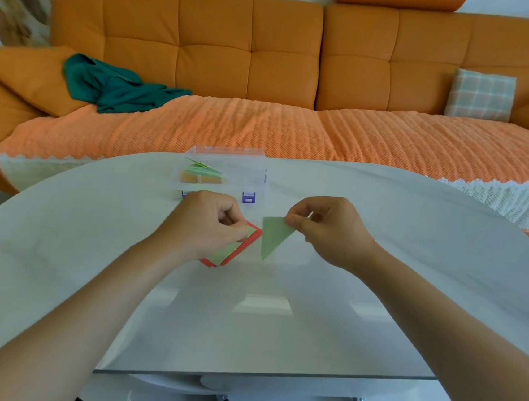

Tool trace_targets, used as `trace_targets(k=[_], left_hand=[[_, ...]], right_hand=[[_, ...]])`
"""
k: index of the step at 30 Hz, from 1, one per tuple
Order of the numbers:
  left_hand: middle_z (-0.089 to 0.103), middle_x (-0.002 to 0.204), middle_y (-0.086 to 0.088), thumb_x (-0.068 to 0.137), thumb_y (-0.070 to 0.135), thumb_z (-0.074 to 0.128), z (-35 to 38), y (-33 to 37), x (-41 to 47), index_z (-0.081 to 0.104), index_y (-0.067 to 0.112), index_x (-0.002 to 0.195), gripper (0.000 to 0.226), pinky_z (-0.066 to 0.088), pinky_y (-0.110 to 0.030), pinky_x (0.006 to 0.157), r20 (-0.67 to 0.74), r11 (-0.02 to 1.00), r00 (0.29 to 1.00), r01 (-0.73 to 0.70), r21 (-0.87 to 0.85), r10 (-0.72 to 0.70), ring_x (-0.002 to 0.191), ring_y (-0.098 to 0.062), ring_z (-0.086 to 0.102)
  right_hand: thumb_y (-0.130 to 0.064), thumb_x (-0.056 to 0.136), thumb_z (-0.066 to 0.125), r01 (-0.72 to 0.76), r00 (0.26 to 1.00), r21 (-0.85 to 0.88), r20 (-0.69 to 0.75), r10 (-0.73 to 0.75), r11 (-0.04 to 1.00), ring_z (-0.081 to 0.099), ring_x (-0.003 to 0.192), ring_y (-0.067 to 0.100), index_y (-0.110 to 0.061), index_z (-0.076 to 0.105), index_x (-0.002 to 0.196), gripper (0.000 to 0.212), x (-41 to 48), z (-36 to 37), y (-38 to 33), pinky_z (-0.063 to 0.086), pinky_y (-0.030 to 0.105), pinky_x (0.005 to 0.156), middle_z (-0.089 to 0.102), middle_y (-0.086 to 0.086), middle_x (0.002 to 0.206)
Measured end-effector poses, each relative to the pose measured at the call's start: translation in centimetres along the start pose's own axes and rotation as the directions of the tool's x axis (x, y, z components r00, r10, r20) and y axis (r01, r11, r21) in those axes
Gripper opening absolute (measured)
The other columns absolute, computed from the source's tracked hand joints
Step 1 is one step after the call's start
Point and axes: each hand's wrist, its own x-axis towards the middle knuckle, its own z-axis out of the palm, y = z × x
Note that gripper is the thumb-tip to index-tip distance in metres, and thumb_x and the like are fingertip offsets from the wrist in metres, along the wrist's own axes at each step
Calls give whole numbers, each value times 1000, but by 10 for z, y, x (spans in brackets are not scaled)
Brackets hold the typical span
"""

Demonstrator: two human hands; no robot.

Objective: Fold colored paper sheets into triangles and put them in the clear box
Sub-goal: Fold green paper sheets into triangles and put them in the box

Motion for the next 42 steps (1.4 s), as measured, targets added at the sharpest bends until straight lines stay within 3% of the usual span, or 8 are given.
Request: trace_targets(k=[7,14,17,19,25,32,37,42], left_hand=[[77,92,12,87,34,70,19,1,-4,77,28,92,10,55,-43,95,-59,944,997,29,-328,-51,95,-5,71],[76,80,-9,90,18,72,34,17,-9,78,18,86,7,60,-44,77,-85,840,973,137,-525,-212,73,-27,70],[66,54,4,90,17,72,36,15,-8,77,17,81,10,45,-18,51,-75,892,984,112,-437,-160,47,-10,54],[59,47,13,89,20,74,37,14,-9,77,16,80,10,36,-14,49,-43,920,993,83,-382,-107,41,1,44],[59,49,14,88,24,75,40,13,-10,76,21,72,16,39,-19,57,-19,953,999,35,-302,-42,46,2,48],[54,48,10,82,15,68,40,12,-8,69,14,61,20,42,-30,61,-7,960,997,69,-271,-73,50,-10,45],[76,72,0,78,14,66,35,8,-7,74,14,68,13,59,-48,87,92,937,989,137,-320,-113,81,-25,75],[76,71,6,86,10,66,28,0,-8,74,16,65,23,59,-40,86,147,980,982,137,-146,-116,76,-11,74]], right_hand=[[-18,93,68,-62,998,169,11,61,984,50,52,5,-15,74,82,12,-2,2,1,39,12,49,56,-16,51],[-17,92,65,-86,996,230,40,79,969,52,63,9,-17,69,77,16,-3,10,-2,41,19,57,62,-7,68],[-18,92,64,-80,995,120,77,71,990,49,58,4,-21,71,80,14,-4,9,-1,39,15,53,62,-17,64],[-22,91,66,-67,995,141,80,57,988,51,60,6,-24,73,81,12,-5,10,-3,40,16,52,65,-14,70],[-25,88,72,9,999,87,48,-13,996,62,77,21,-27,75,76,13,-5,13,-4,52,35,68,72,-1,78],[-20,93,66,8,997,70,75,-14,997,51,64,0,-24,70,75,19,-5,17,-5,42,12,62,65,-10,72],[-17,96,62,-62,997,174,-31,69,983,48,56,2,-20,69,77,20,0,7,-3,39,13,51,65,-5,72],[-22,98,60,-117,976,235,-151,155,965,49,58,4,-21,70,80,21,7,-2,2,39,12,50,62,-8,71]])
